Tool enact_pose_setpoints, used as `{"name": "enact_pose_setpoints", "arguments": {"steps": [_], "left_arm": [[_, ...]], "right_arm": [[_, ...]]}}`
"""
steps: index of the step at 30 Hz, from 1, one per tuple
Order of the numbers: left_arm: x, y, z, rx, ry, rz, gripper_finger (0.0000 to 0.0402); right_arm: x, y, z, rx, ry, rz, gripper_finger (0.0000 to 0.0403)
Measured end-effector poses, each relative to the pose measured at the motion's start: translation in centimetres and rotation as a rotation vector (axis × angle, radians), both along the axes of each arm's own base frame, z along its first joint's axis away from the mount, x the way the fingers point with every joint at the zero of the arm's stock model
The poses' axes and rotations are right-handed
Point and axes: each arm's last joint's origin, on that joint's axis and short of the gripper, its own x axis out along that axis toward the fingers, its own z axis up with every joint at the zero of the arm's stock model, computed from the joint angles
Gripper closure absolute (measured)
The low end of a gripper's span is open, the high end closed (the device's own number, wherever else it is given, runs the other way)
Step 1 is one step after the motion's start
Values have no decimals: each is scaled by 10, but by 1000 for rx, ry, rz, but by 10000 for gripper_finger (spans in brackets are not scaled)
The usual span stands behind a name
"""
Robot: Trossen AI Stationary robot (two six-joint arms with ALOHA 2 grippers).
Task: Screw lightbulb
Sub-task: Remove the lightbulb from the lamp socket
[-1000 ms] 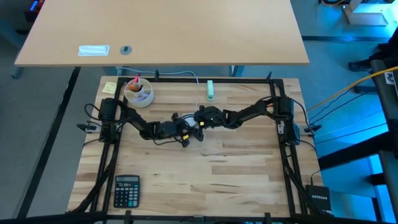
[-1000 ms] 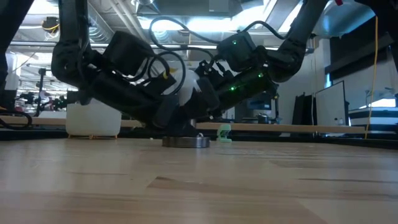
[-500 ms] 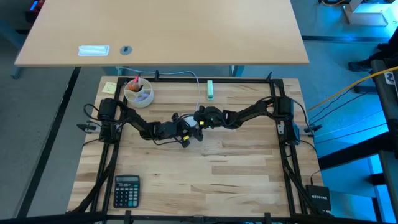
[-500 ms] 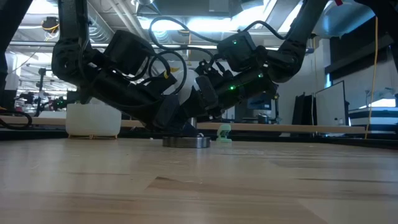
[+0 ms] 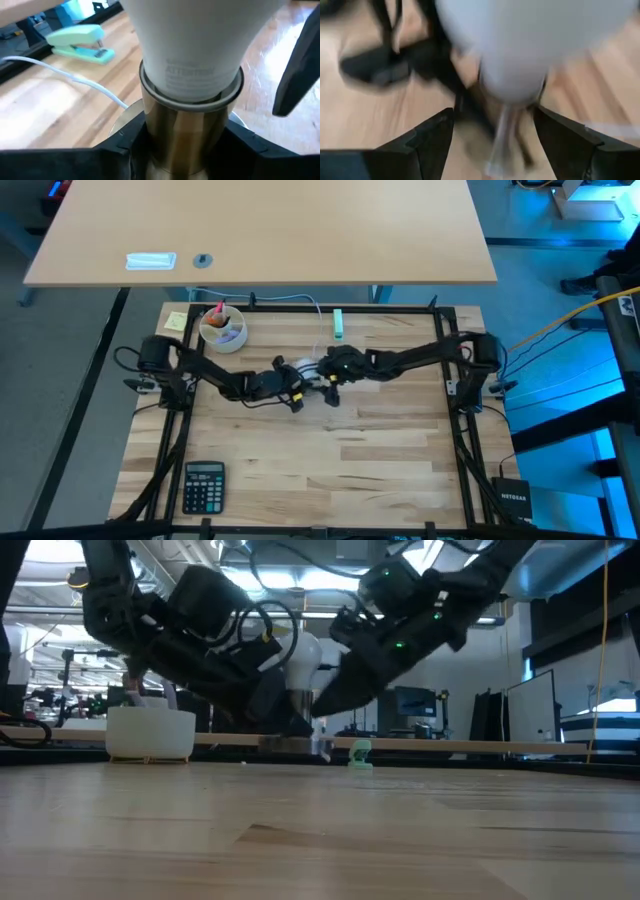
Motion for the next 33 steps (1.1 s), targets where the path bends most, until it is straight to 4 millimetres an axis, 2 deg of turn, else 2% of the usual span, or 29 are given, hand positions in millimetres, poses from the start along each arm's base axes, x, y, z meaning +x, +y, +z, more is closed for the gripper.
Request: {"name": "enact_pose_setpoints", "arguments": {"steps": [3, 6, 11, 14, 19, 25, 30, 33], "left_arm": [[-3, 0, 10, -7, 2, 8, 236], [-6, -4, 21, -19, -11, 1, 236], [-11, -17, 48, -5, -100, -54, 236], [-14, -27, 63, 6, -150, -99, 236], [-17, -35, 75, 19, -189, -136, 236], [-18, -35, 73, -9, -187, -127, 236], [-13, -36, 80, -20, -207, -123, 236], [-9, -35, 86, -34, -230, -108, 236]], "right_arm": [[-12, 0, 6, -23, 100, 3, 122], [-24, -1, 28, -43, 97, -8, 122], [-38, 0, 75, -51, -74, -13, 122], [-37, 3, 90, 48, -185, 39, 122], [-28, 7, 91, 116, -266, 85, 113], [-19, 24, 95, 79, -381, 114, 59], [-17, 26, 99, -29, -421, -65, 44], [-14, 29, 97, -40, -434, -80, 51]]}}
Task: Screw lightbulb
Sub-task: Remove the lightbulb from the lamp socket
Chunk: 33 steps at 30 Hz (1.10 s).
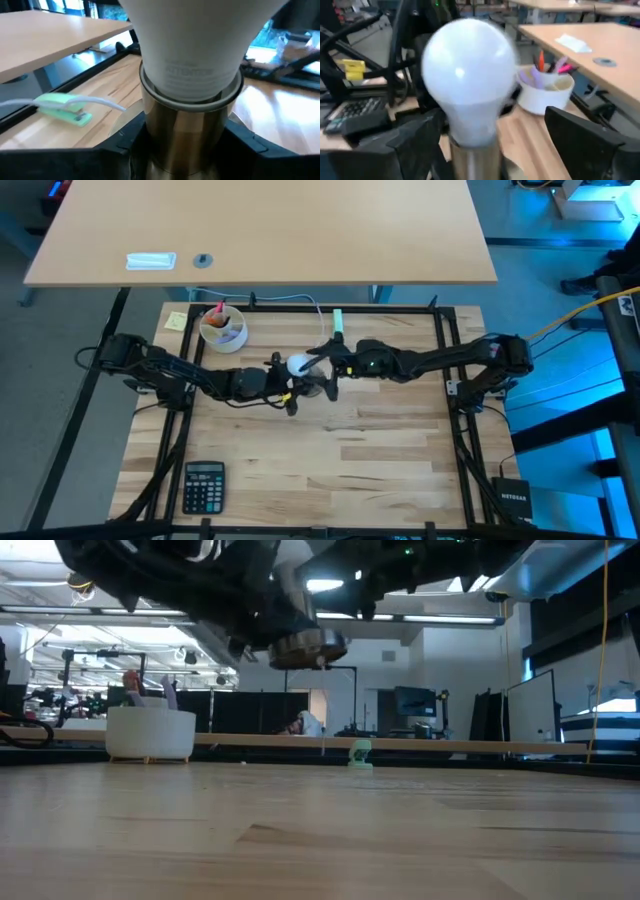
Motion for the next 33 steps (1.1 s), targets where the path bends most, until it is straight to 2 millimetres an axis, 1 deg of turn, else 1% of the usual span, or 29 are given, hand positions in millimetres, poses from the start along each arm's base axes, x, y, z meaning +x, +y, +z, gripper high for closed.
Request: {"name": "enact_pose_setpoints", "arguments": {"steps": [3, 7, 10, 14, 18, 20, 25, 30, 33], "left_arm": [[3, -2, 5, -24, -18, -5, 236], [3, -1, 2, -34, 11, 12, 236], [3, 0, 2, -39, 8, 31, 236], [3, 0, 4, -38, -5, 33, 236], [3, 0, 4, -37, -5, 31, 236], [3, 0, 4, -36, -6, 31, 236], [3, -1, 3, -19, 11, 24, 236], [2, -3, 0, -17, 35, 17, 236], [2, -4, -1, -13, 51, 13, 236]], "right_arm": [[4, 8, -5, -12, -14, -4, 60], [4, 16, 2, -72, -55, -22, 74], [4, 17, 0, -88, -47, -51, 85], [6, 16, 2, -83, -90, -76, 98], [13, 15, -12, -84, -42, -73, 108], [17, 16, -15, -90, -28, -66, 111], [21, 16, -6, -94, -50, -65, 112], [23, 16, -3, -127, -11, -52, 112], [24, 17, 2, -123, -13, -6, 111]]}}
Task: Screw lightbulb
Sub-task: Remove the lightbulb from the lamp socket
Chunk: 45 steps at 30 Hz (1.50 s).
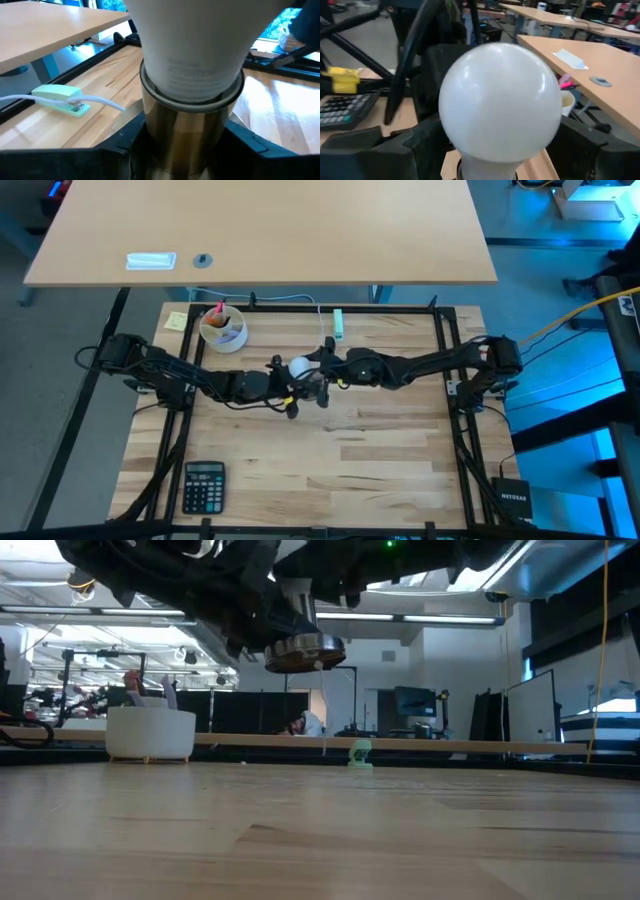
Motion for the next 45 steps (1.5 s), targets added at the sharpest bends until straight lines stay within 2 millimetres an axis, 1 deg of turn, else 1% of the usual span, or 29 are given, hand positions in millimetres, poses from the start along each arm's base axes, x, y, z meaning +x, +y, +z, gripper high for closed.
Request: {"name": "enact_pose_setpoints", "arguments": {"steps": [3, 9, 12, 16, 22, 26, 30, 32, 35, 39, 43, 45], "left_arm": [[0, -1, 0, -3, 0, -2, 236], [0, -1, -1, -3, 7, -4, 236], [0, -1, -1, -3, 5, -4, 236], [0, -1, -1, 4, 9, -10, 236], [0, -3, 0, 23, 11, -46, 236], [-1, -8, 3, 43, 11, -92, 236], [-6, -11, 18, 34, -45, -188, 236], [-8, -14, 24, 24, -71, -238, 236], [-9, -21, 29, 8, -99, -333, 236], [-2, -29, 42, -11, -119, -432, 236], [6, -34, 43, -25, -103, -521, 236], [9, -35, 43, -15, -105, -543, 236]], "right_arm": [[1, 1, 3, -8, 1, 49, 104], [3, 1, 9, 13, 1, 39, 67], [3, 1, 9, 10, -2, 38, 62], [3, 1, 9, -12, 0, 42, 81], [3, 2, 10, -26, -9, 73, 136], [-2, 3, 16, -28, 0, 105, 137], [-12, 6, 33, -7, -44, 199, 137], [-15, 8, 39, 23, -62, 278, 137], [-17, 11, 42, 72, -85, 411, 135], [-16, 15, 46, 117, -128, 566, 134], [-14, 19, 41, 131, -125, 693, 133], [-14, 19, 41, 131, -122, 712, 132]]}}
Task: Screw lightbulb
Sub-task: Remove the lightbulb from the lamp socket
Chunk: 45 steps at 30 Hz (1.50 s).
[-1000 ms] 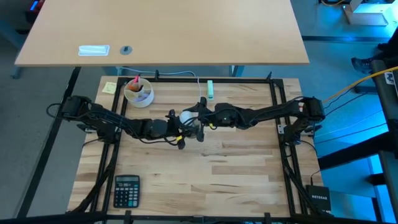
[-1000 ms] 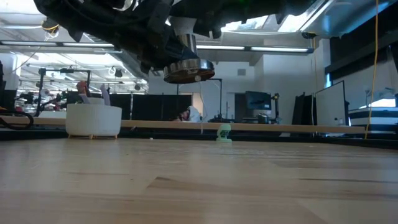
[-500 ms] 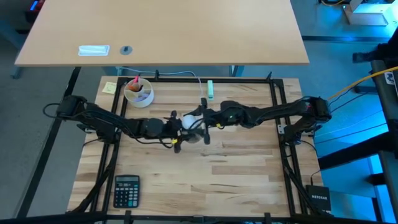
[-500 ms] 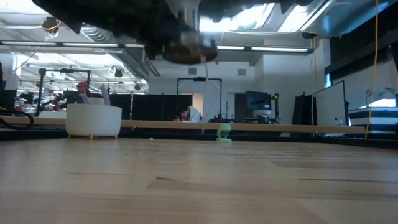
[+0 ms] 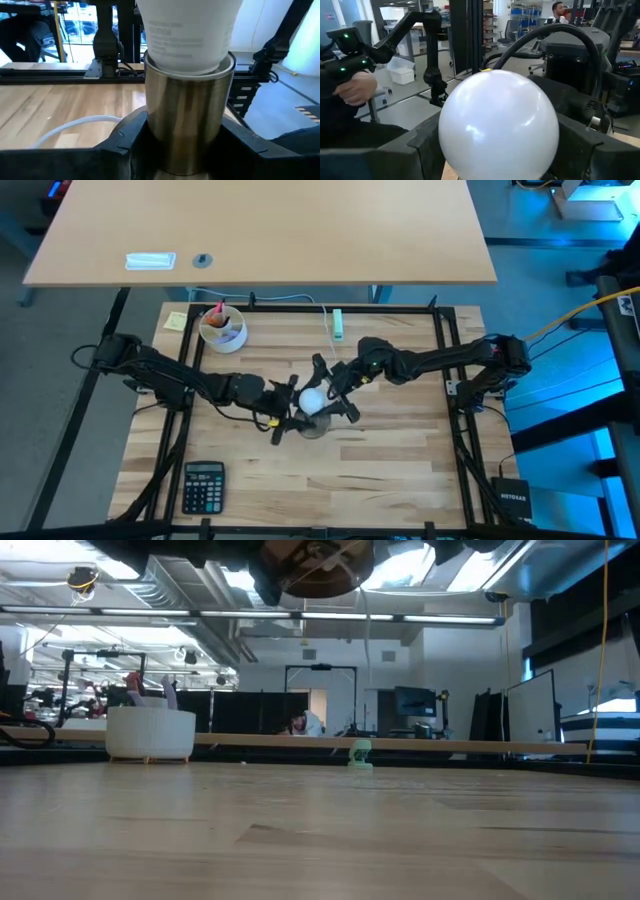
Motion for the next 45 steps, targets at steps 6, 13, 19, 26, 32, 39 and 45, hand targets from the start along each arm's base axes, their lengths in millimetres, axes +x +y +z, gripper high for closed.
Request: {"name": "enact_pose_setpoints", "arguments": {"steps": [6, 13, 19, 26, 32, 39, 45], "left_arm": [[1, 1, -3, 1, 23, 7, 236], [1, 3, -1, 14, 8, 68, 236], [-3, 4, 7, 16, -13, 106, 236], [-10, 8, 11, 29, -4, 396, 236], [-12, 13, 11, 1, -13, 587, 236], [-10, 14, 6, -32, -11, 635, 236], [-7, 11, 5, -22, -26, 627, 236]], "right_arm": [[1, -1, -2, 43, 49, -54, 111], [2, -2, -7, 58, 87, -106, 49], [-10, -6, 4, -1, 113, -243, 39], [-46, -15, 29, -108, 189, -571, 51], [-47, -2, 36, -137, 121, -711, 55], [-32, 16, 33, -104, 4, -805, 55], [-17, 17, 18, -102, 5, -898, 55]]}}
